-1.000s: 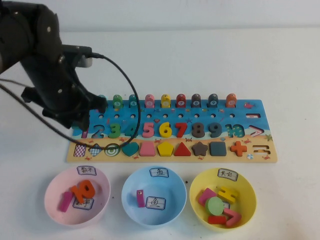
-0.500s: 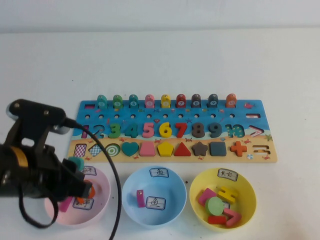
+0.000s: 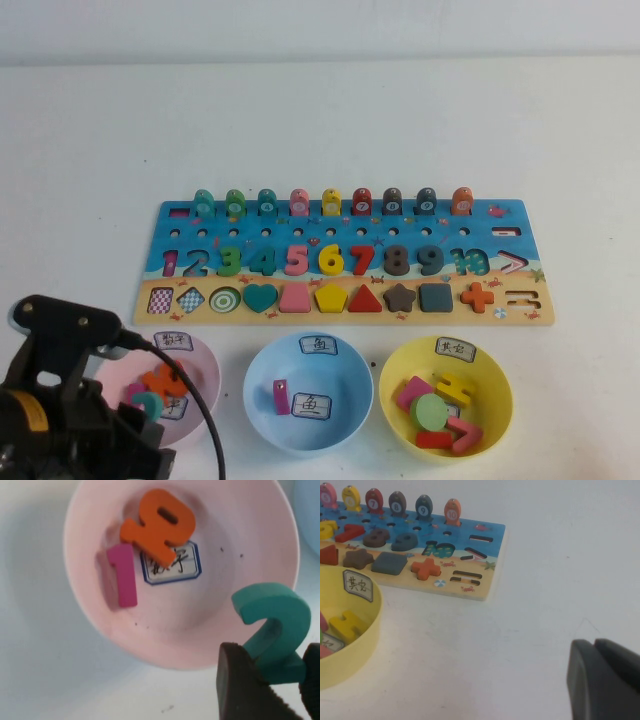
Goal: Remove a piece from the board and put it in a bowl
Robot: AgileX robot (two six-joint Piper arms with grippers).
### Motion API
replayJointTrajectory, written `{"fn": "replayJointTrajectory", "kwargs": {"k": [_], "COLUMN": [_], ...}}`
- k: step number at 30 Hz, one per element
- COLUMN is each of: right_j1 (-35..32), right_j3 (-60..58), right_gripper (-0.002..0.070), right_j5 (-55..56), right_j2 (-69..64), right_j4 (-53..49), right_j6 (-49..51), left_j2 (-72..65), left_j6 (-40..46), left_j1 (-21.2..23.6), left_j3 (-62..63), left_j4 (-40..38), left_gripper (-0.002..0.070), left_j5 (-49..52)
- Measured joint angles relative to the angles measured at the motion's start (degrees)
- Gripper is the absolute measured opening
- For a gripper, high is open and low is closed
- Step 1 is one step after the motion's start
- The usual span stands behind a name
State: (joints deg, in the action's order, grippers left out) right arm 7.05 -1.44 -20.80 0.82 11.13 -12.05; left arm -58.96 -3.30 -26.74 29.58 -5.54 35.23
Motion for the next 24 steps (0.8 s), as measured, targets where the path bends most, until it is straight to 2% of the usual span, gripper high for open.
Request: {"fn": "replayJointTrajectory", "kwargs": {"k": [6, 24], "right_j1": [0.0, 0.0], "right_j3": [0.0, 0.0], "right_gripper": [-0.0017, -0.0017], "right_j5": [0.0, 0.0], "right_j2": [0.0, 0.0], "right_j4": [0.0, 0.0], "right_j6": [0.0, 0.0], "left_j2": [-2.02, -14.3], "left_j6": [0.08, 0.22], "left_j1": [0.0, 0.0], "left_j3": [-0.1, -0.1], "left_j4": [0.0, 1.48], "left_gripper": [0.021, 0.021], "left_j5": [-6.25, -11.8]}}
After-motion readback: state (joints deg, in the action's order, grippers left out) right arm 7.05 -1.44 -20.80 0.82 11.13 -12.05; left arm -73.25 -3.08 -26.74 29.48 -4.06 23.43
